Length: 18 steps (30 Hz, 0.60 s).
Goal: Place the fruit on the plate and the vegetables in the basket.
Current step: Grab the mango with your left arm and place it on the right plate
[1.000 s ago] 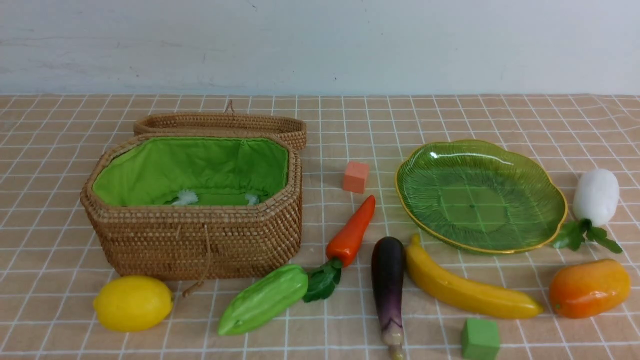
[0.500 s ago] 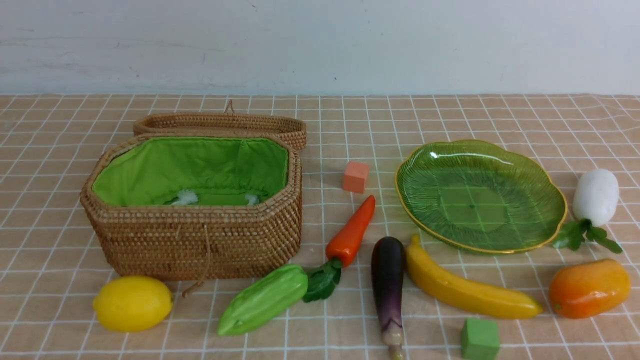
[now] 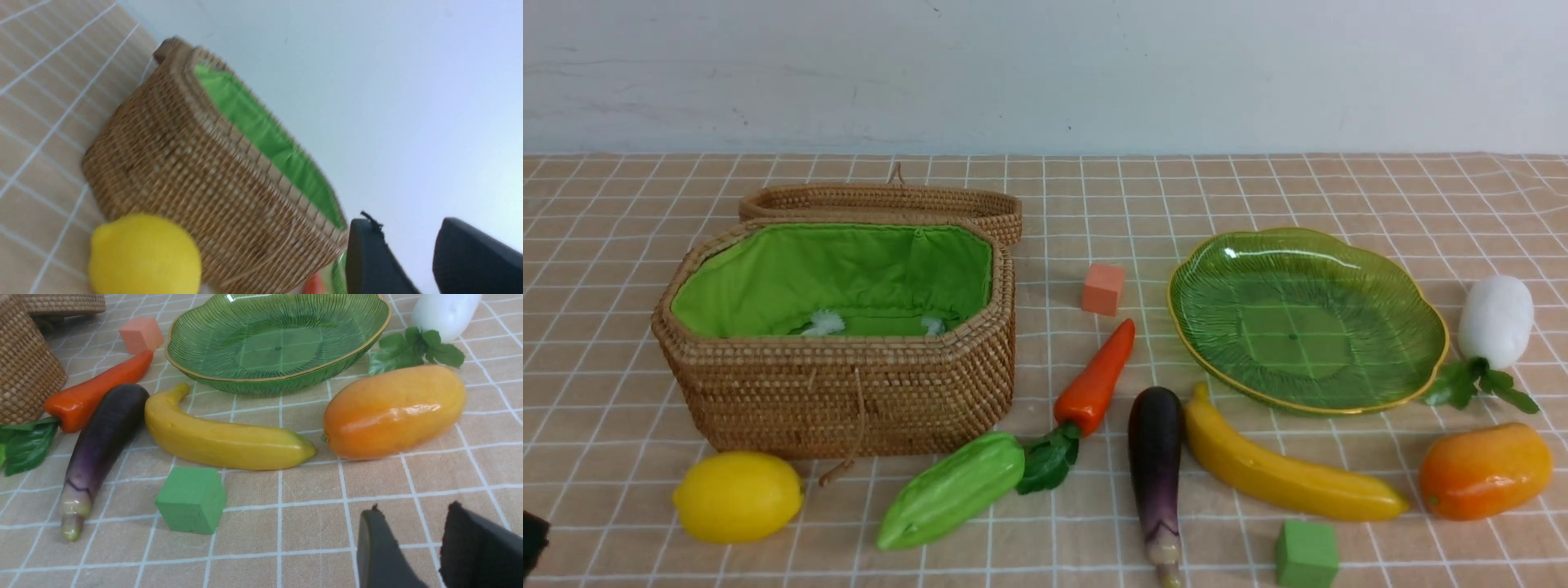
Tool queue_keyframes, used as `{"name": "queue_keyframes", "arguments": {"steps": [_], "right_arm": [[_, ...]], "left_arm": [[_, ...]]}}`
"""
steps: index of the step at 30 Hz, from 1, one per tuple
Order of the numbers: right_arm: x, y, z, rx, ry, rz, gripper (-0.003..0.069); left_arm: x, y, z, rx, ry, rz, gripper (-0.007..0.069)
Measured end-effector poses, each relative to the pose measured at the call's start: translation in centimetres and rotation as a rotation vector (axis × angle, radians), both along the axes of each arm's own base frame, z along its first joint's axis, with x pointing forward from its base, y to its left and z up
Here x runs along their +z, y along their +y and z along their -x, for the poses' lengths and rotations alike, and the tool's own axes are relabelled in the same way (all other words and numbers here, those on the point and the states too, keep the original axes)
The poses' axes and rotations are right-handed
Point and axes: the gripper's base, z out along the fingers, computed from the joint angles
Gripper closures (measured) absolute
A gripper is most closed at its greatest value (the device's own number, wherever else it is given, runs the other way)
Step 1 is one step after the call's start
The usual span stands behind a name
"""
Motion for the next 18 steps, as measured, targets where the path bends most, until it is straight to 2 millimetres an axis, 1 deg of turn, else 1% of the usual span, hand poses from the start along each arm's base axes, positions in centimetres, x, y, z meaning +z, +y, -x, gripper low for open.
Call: {"name": "queue_keyframes", "arguments": {"steps": [2, 4, 5, 6, 7, 8, 9, 10, 12, 13, 14, 16, 18], "right_arm": [[0.0, 0.0, 0.0, 0.000, 0.000, 0.000, 0.0418], [0.0, 0.0, 0.0, 0.000, -0.004, 0.015, 0.0418], [0.0, -0.1, 0.0, 0.001, -0.009, 0.038, 0.0418], [0.1, -0.2, 0.0, 0.002, -0.014, 0.069, 0.0418], [0.1, -0.2, 0.0, 0.002, -0.014, 0.069, 0.0418], [0.1, -0.2, -0.1, 0.001, -0.019, 0.092, 0.0418], [0.1, -0.3, -0.1, 0.000, -0.030, 0.122, 0.0418], [0.2, -0.4, -0.1, -0.001, -0.041, 0.142, 0.0418], [0.2, -0.4, -0.2, -0.001, -0.059, 0.165, 0.0418], [0.2, -0.4, -0.2, -0.003, -0.066, 0.154, 0.0418], [0.3, -0.4, -0.2, -0.004, -0.067, 0.143, 0.0418], [0.4, -0.2, -0.2, -0.017, -0.075, 0.023, 0.0418], [0.7, 0.0, -0.3, -0.031, -0.089, -0.106, 0.0418]], "left_arm": [[0.2, 0.1, 0.0, 0.008, -0.023, 0.022, 0.0396], [0.9, 0.1, 0.1, 0.002, -0.022, 0.030, 0.0433], [1.5, 0.0, 0.0, -0.006, -0.012, 0.024, 0.0463], [2.6, -0.2, 0.0, -0.016, 0.000, 0.000, 0.0507], [2.9, -0.2, 0.0, -0.018, -0.002, -0.006, 0.0507], [3.9, -0.3, -0.1, -0.031, 0.023, -0.045, 0.0548], [5.2, -0.6, -0.3, -0.051, 0.076, -0.115, 0.0615], [6.1, -0.8, -0.5, -0.069, 0.125, -0.174, 0.0638], [7.6, -1.2, -1.1, -0.117, 0.250, -0.294, 0.0638], [8.0, -1.5, -1.6, -0.165, 0.363, -0.371, 0.0638], [8.2, -1.6, -1.8, -0.180, 0.392, -0.395, 0.0638], [8.9, -2.0, -2.5, -0.276, 0.555, -0.527, 0.0638], [9.2, -2.3, -3.2, -0.338, 0.640, -0.608, 0.0638]]}}
